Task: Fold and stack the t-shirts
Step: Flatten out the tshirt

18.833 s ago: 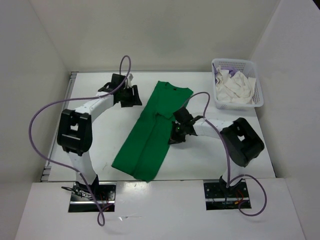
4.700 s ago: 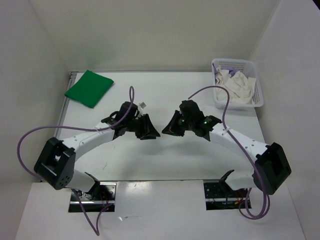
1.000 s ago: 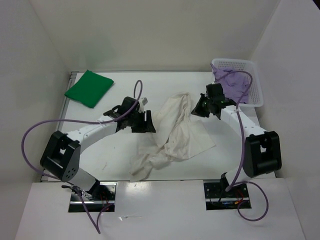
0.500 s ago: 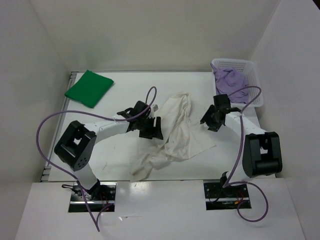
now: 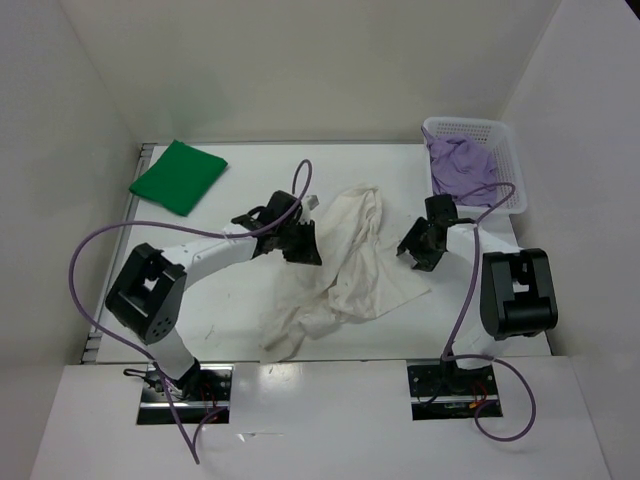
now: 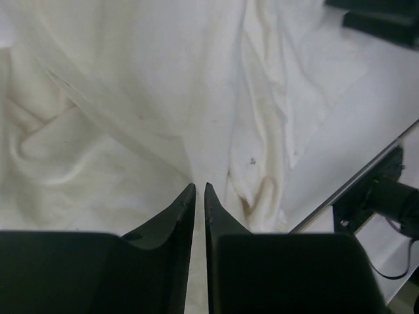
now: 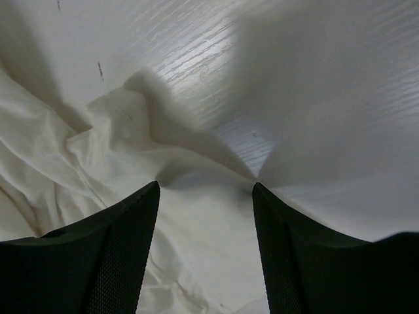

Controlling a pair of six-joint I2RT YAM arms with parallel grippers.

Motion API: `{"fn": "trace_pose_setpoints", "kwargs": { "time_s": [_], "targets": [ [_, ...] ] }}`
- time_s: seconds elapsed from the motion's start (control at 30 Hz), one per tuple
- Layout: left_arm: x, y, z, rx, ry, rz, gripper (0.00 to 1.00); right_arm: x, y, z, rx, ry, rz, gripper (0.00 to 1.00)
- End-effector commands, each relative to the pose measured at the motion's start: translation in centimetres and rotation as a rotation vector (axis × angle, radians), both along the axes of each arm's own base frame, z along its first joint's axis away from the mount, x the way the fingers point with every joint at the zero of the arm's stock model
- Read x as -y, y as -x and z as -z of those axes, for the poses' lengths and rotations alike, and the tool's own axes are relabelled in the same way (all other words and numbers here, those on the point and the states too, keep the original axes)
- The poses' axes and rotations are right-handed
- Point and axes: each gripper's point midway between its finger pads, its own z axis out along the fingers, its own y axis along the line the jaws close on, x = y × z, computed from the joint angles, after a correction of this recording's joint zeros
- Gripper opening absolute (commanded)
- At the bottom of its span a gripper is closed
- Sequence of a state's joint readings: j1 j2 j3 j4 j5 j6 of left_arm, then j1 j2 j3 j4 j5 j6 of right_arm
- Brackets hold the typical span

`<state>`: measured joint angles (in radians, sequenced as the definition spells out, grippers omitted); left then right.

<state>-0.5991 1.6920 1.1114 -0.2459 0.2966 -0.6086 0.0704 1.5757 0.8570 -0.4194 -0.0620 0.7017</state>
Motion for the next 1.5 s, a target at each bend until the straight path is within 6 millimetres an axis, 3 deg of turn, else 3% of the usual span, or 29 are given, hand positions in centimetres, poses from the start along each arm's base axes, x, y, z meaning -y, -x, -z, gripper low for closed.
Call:
{"fn": "trace_pose_setpoints", "kwargs": {
  "time_s": [0.0, 0.03, 0.07, 0.13, 0.17, 0.3, 0.43, 0.47, 0.5, 0.6, 0.63, 0.77, 0.87, 1.03, 1.1, 1.2, 1.33, 1.37, 1.47],
  "targets": [
    [-1.0, -2.3, -6.4, 0.136, 0.081, -0.059, 0.16, -1.8, -1.4, -0.1, 0.051, -0.037, -0.035, 0.65],
    [-1.8, -2.7, -6.7, 0.137, 0.080, -0.081, 0.15, -2.1, -1.2, 0.2, 0.036, -0.048, -0.041, 0.61],
    [-3.6, -4.1, -7.2, 0.150, 0.082, -0.136, 0.15, -2.3, -1.4, 0.4, 0.040, -0.058, -0.046, 0.47],
    [-6.0, -5.1, -8.0, 0.168, 0.089, -0.186, 0.13, -2.5, -1.2, 0.8, 0.022, -0.074, -0.044, 0.31],
    [-8.4, -6.5, -8.1, 0.166, 0.093, -0.247, 0.12, -2.7, -1.3, 0.9, 0.021, -0.084, -0.048, 0.19],
    [-12.1, -9.2, -9.5, 0.192, 0.103, -0.309, 0.12, -2.6, -1.4, -0.1, 0.055, -0.078, -0.046, 0.03],
    [-8.8, -7.2, -8.9, 0.148, 0.162, -0.174, 0.26, -2.0, -1.6, -2.3, 0.103, -0.051, -0.031, 0.02],
    [-8.2, -6.7, -8.6, 0.162, 0.148, -0.155, 0.40, -1.8, -1.4, -2.7, 0.107, -0.041, -0.025, 0.01],
    [-6.6, -4.9, -7.4, 0.131, 0.140, -0.106, 0.44, -1.8, -1.9, -3.7, 0.140, -0.044, -0.025, 0.01],
    [-4.5, -2.7, -5.9, 0.086, 0.138, -0.061, 0.55, -1.8, -1.7, -4.3, 0.142, -0.039, -0.033, 0.01],
    [-4.2, -1.7, -4.5, 0.040, 0.126, -0.059, 0.57, -1.8, -1.7, -4.3, 0.142, -0.039, -0.033, 0.01],
    [-2.2, 0.5, -2.7, -0.026, 0.153, -0.026, 0.68, -2.1, -1.7, -4.6, 0.149, -0.056, -0.043, 0.01],
    [-1.5, 0.9, -1.7, -0.044, 0.133, -0.028, 0.68, -2.2, -1.4, -4.3, 0.139, -0.063, -0.047, 0.01],
    [-2.1, 0.5, 1.1, -0.081, 0.070, -0.072, 0.64, -2.5, -1.6, -5.3, 0.171, -0.082, -0.057, 0.01],
    [-1.7, 0.6, 2.5, -0.099, 0.058, -0.062, 0.64, -2.7, -1.3, -5.0, 0.161, -0.089, -0.061, 0.01],
    [0.0, 0.2, 3.1, -0.112, 0.069, -0.054, 0.63, -2.6, -1.3, -5.3, 0.172, -0.086, -0.069, 0.01],
    [0.6, -0.1, 3.1, -0.108, 0.073, -0.078, 0.45, -3.2, -1.2, -5.5, 0.180, -0.114, -0.086, 0.01],
    [0.8, -0.4, 2.1, -0.088, 0.095, -0.083, 0.37, -3.2, -1.2, -5.5, 0.180, -0.114, -0.086, 0.01],
    [1.1, -0.9, 0.2, -0.061, 0.121, -0.087, 0.34, -3.1, -0.9, -5.1, 0.171, -0.113, -0.086, 0.01]
  ]
}}
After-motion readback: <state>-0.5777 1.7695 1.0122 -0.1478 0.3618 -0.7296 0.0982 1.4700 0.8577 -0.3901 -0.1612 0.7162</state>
